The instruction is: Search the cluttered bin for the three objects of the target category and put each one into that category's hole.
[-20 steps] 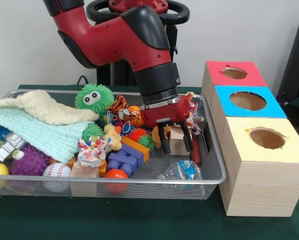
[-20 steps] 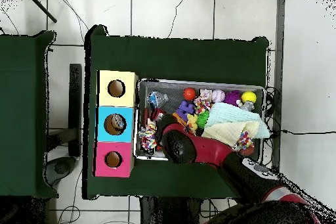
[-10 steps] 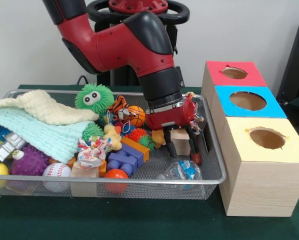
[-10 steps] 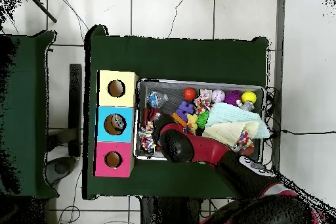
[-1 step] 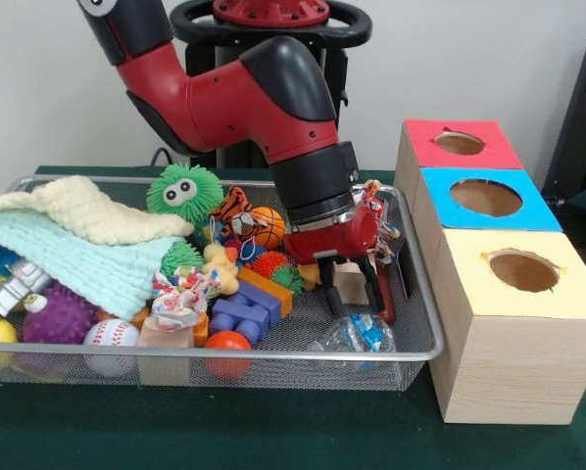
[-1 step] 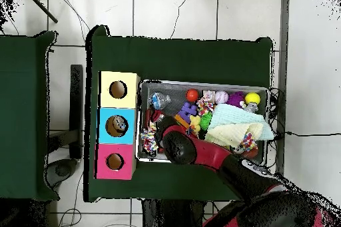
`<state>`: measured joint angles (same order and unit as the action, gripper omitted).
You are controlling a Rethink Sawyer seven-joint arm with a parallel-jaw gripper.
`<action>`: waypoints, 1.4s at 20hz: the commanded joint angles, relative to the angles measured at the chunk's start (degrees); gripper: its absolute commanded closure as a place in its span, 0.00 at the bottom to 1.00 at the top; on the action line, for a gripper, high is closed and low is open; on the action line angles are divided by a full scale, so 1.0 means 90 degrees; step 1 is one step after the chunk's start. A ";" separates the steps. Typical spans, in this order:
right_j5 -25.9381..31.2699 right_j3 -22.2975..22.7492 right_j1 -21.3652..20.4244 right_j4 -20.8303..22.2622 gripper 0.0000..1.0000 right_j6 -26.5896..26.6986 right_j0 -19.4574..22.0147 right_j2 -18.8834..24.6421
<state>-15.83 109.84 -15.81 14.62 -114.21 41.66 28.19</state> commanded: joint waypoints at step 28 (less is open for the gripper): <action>-0.0403 -0.0972 0.0828 0.0004 0.00 -0.0901 0.0807 0.0984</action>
<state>-22.93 108.39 -11.08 11.13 -114.57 46.65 31.21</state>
